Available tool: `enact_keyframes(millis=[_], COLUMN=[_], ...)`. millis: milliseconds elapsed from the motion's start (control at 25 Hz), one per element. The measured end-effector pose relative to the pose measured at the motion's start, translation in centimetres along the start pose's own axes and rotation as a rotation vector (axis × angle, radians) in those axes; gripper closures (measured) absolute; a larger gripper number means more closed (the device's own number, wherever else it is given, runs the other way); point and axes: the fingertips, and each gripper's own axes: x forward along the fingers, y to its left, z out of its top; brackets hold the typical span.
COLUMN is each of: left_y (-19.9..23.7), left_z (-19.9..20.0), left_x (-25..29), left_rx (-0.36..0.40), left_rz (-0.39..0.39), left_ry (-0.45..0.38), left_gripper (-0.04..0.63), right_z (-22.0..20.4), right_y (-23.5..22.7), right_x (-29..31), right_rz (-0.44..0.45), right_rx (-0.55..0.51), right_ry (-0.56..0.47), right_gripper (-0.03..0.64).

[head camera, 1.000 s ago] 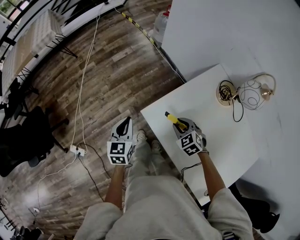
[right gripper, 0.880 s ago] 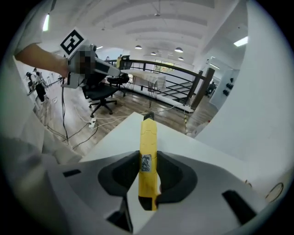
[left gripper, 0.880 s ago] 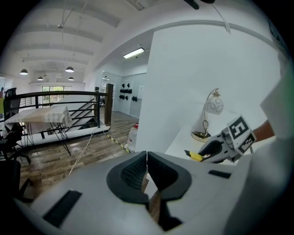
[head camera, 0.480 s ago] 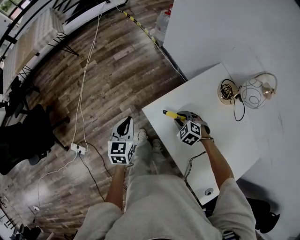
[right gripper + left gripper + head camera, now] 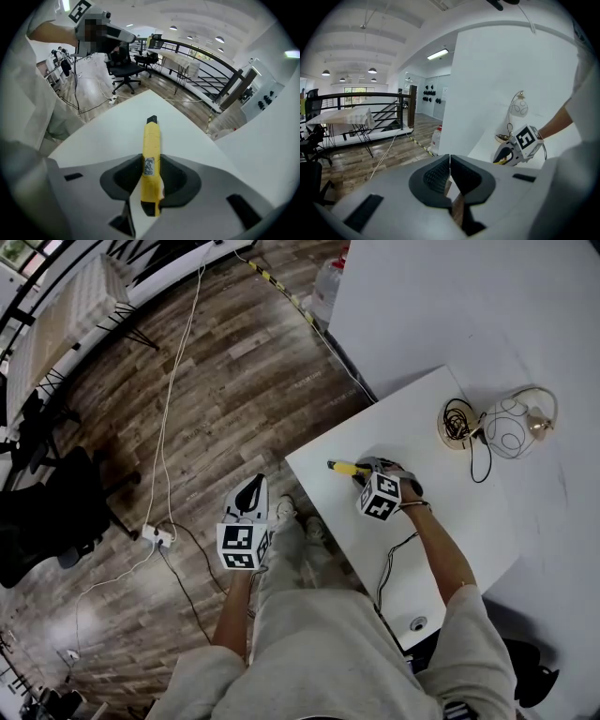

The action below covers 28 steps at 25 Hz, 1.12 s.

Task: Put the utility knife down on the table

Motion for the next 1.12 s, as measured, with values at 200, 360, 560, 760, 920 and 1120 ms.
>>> enact_keyframes(millis=[200, 360, 560, 760, 920, 1120], left_y=[0.2, 0.2, 0.3, 0.1, -0.3, -1.1], left_z=[0.0, -0.2, -0.2, -0.3, -0.2, -0.1], left_x=[-0.2, -0.4, -0.6, -0.6, -0.6, -0.4], left_rx=[0.0, -0.001, 0.001, 0.001, 0.005, 0.009], left_rz=[0.001, 0.002, 0.004, 0.007, 0.0, -0.01], left_ry=[0.001, 0.002, -0.001, 0.003, 0.0, -0.003], left_gripper=[0.586, 0.586, 0.586, 0.586, 0.586, 0.586], right_z=[0.2, 0.1, 0.3, 0.3, 0.6, 0.5], right_y=[0.1, -0.2, -0.6, -0.4, -0.7, -0.7], right_x=[0.0, -0.1, -0.2, -1.0, -2.2, -4.0], right_rz=[0.019, 0.016, -0.003, -0.032, -0.082, -0.152], right_rx=[0.001, 0.018, 0.022, 0.038, 0.062, 0.153], right_ry=[-0.001, -0.017, -0.028, -0.056, -0.083, -0.138], right_gripper=[0.505, 0.488, 0.409, 0.428, 0.47, 0.552])
